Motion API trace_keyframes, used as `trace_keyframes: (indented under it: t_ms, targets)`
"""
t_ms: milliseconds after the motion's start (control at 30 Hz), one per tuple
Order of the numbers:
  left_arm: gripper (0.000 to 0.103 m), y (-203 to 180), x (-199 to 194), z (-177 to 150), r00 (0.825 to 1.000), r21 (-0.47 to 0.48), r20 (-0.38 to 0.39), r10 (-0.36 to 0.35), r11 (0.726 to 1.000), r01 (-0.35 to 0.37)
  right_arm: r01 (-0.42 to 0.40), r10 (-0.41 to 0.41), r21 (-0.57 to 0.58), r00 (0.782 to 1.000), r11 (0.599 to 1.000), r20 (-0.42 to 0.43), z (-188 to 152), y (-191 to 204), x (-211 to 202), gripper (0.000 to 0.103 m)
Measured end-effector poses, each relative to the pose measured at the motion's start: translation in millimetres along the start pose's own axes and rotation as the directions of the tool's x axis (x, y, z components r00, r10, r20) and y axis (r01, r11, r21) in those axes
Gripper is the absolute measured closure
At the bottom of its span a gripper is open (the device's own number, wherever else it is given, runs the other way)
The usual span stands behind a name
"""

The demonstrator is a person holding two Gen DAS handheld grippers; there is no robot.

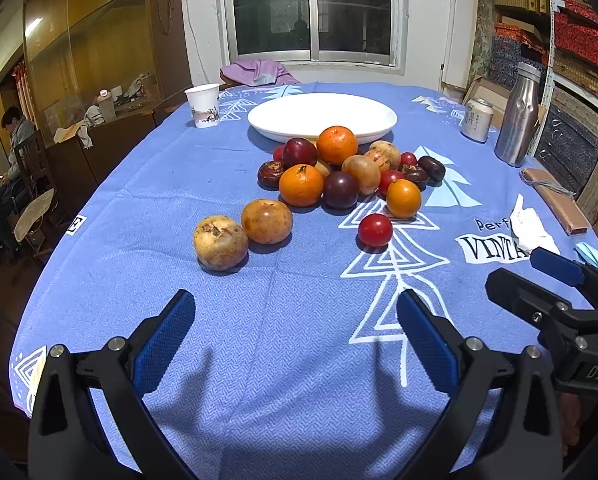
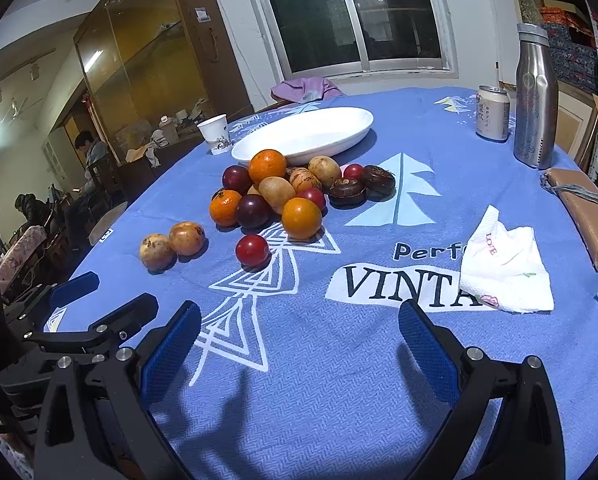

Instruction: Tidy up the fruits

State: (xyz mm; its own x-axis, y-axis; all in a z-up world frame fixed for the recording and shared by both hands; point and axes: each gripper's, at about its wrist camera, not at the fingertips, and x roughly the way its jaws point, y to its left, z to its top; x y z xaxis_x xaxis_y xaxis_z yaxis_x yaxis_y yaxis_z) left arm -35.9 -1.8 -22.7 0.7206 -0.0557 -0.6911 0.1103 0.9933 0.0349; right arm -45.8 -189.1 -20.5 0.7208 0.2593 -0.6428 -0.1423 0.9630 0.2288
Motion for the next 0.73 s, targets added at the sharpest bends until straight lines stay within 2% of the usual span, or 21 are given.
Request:
trace_keyframes:
  t_ms: [133, 267, 367, 733]
  targets:
    - [0.004, -1.3, -2.6, -0.6, 1.0, 0.011, 0.026, 0.002, 1.0, -0.002, -0.003, 0.003, -0.004, 1.0, 1.0, 0.006, -0.4, 1.9, -1.3, 0.003]
    - [0.004, -2.5, -4.9, -1.0, 0.998, 0.017, 0.047, 0.033, 0.999, -0.033, -0.006, 0.006, -0.003, 1.0, 1.0, 0.009, -0.8, 2.5, -2.2, 0.003]
    - [0.004, -2.2, -5.8, -0.3, 0.999, 0.018, 0.045, 0.015, 1.0, -0.016, -0.008, 0.008, 0.0, 1.0, 1.0, 0.01, -0.7, 2.3, -2.3, 0.003]
    - [0.004, -6.4, -4.9, -0.2, 0.999, 0.029, 0.038, 0.025, 0.999, -0.026, -0.014, 0.014, 0.003, 1.0, 1.0, 0.013, 1.1, 3.2, -4.5, 0.003]
